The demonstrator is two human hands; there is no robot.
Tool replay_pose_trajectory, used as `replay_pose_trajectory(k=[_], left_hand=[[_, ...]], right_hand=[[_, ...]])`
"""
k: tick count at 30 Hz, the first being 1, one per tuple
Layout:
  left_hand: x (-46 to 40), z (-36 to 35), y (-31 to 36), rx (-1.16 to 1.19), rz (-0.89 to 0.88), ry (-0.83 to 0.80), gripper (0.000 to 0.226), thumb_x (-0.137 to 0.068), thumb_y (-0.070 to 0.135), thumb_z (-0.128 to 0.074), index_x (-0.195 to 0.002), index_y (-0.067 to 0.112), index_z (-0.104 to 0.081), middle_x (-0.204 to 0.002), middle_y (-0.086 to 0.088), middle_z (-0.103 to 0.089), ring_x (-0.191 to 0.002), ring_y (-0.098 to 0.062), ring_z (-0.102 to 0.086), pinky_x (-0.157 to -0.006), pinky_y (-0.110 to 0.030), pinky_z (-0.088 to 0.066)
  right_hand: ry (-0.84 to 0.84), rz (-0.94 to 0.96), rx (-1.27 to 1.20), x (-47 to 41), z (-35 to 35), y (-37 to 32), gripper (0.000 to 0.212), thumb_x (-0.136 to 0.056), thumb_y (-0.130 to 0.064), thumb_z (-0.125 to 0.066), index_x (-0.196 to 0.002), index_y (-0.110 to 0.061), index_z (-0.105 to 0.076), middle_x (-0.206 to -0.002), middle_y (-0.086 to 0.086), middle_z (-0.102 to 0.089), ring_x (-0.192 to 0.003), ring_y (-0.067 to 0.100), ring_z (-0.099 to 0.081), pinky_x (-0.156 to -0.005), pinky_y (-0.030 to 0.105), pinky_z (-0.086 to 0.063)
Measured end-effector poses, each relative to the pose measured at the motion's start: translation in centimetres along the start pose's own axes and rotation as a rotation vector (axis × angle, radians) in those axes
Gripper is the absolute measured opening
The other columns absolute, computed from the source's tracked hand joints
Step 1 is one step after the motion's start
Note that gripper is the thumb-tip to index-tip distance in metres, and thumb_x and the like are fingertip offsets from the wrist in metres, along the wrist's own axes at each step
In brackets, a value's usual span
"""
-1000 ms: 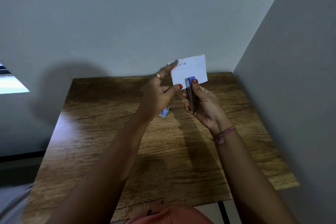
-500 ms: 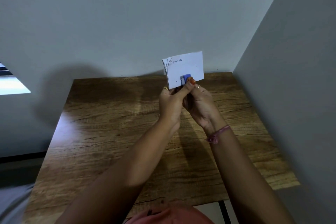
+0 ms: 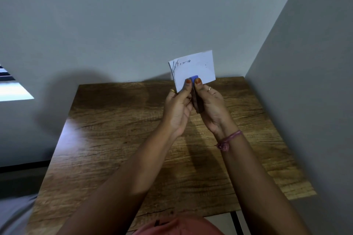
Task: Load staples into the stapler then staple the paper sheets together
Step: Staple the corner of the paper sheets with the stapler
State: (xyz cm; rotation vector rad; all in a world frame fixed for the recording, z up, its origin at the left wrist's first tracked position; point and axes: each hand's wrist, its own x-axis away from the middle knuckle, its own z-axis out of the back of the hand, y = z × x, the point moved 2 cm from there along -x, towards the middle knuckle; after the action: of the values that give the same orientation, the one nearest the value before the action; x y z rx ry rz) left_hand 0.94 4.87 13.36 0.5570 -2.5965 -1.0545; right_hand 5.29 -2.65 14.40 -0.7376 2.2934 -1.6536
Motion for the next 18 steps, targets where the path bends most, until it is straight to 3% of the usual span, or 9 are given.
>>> replay_pose_trajectory(k=[7,11,14,18], left_hand=[[0.0,-0.1,0.4,0.022,0.017,0.041,0.012,-0.097,0.021,-0.051,-0.103,0.013,-0.059,-0.106,-0.014,-0.063,-0.104,-0.027,-0.056,-0.092,-0.039,-0.051],[0.2,0.1,0.6,0.002,-0.010,0.014,0.013,-0.098,0.018,-0.049,-0.104,0.014,-0.060,-0.095,-0.003,-0.074,-0.091,-0.016,-0.068,-0.081,-0.029,-0.056],[0.2,0.2,0.9,-0.001,-0.020,0.009,0.014,-0.097,0.016,-0.049,-0.105,0.013,-0.061,-0.095,-0.003,-0.074,-0.093,-0.017,-0.069,-0.083,-0.029,-0.056],[0.3,0.0,1.0,0.016,-0.035,0.015,0.014,-0.098,0.015,-0.048,-0.103,0.012,-0.061,-0.095,-0.004,-0.074,-0.092,-0.017,-0.070,-0.083,-0.029,-0.056]], right_hand=[[-0.064,-0.056,-0.076,-0.2,0.6,-0.6,0.029,-0.079,-0.039,-0.068,-0.091,-0.013,-0.070,-0.086,0.008,-0.063,-0.081,0.018,-0.053,-0.077,0.031,-0.038],[-0.070,-0.082,-0.107,-0.1,1.5,-1.2,0.024,-0.090,-0.032,-0.059,-0.094,-0.011,-0.069,-0.081,0.004,-0.064,-0.073,0.012,-0.056,-0.071,0.023,-0.044],[-0.066,-0.096,-0.081,-0.1,1.8,-1.6,0.025,-0.092,-0.031,-0.057,-0.100,-0.009,-0.064,-0.081,0.004,-0.065,-0.070,0.010,-0.059,-0.060,0.020,-0.047],[-0.065,-0.111,-0.104,-0.1,1.7,-1.5,0.025,-0.088,-0.031,-0.059,-0.096,-0.009,-0.065,-0.077,0.003,-0.066,-0.068,0.010,-0.059,-0.060,0.021,-0.047]])
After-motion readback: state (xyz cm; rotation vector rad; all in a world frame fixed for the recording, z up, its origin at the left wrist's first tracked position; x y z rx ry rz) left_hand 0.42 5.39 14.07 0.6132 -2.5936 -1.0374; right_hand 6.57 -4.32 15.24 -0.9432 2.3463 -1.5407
